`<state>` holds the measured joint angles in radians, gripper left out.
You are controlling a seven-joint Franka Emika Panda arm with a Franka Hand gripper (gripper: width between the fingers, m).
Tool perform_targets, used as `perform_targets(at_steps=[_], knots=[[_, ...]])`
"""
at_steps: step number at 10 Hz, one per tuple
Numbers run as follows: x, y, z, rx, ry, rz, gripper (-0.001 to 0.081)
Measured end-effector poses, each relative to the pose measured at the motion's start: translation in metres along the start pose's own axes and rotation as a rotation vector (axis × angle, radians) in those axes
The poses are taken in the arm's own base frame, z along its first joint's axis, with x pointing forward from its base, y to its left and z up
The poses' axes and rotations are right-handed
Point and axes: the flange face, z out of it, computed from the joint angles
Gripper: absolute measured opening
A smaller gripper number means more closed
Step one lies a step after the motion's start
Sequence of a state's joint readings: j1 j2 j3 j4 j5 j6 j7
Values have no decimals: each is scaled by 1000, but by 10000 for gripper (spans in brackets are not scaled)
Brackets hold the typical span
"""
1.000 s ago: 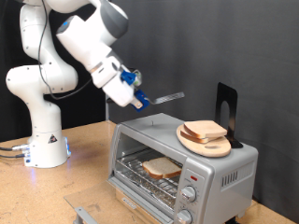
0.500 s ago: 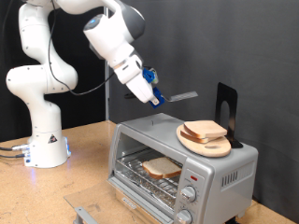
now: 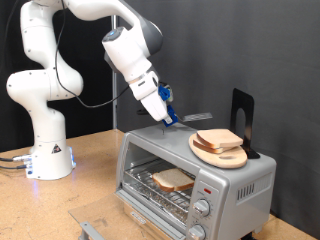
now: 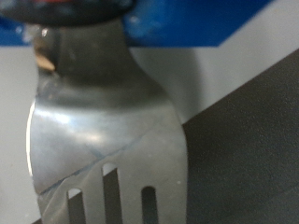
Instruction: Make a piece of toast with the oven
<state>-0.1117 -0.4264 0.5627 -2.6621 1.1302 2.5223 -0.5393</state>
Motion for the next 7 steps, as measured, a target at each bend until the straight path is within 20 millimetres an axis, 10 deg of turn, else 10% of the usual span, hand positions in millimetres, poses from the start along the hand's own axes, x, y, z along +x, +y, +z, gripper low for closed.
perform_targets(at_steps=[3,4,7], knots=[[-3,4,6,3,-2,8,387],[-4,4,6,4,-3,9,569],[-5,7,6,17,7,14,704]])
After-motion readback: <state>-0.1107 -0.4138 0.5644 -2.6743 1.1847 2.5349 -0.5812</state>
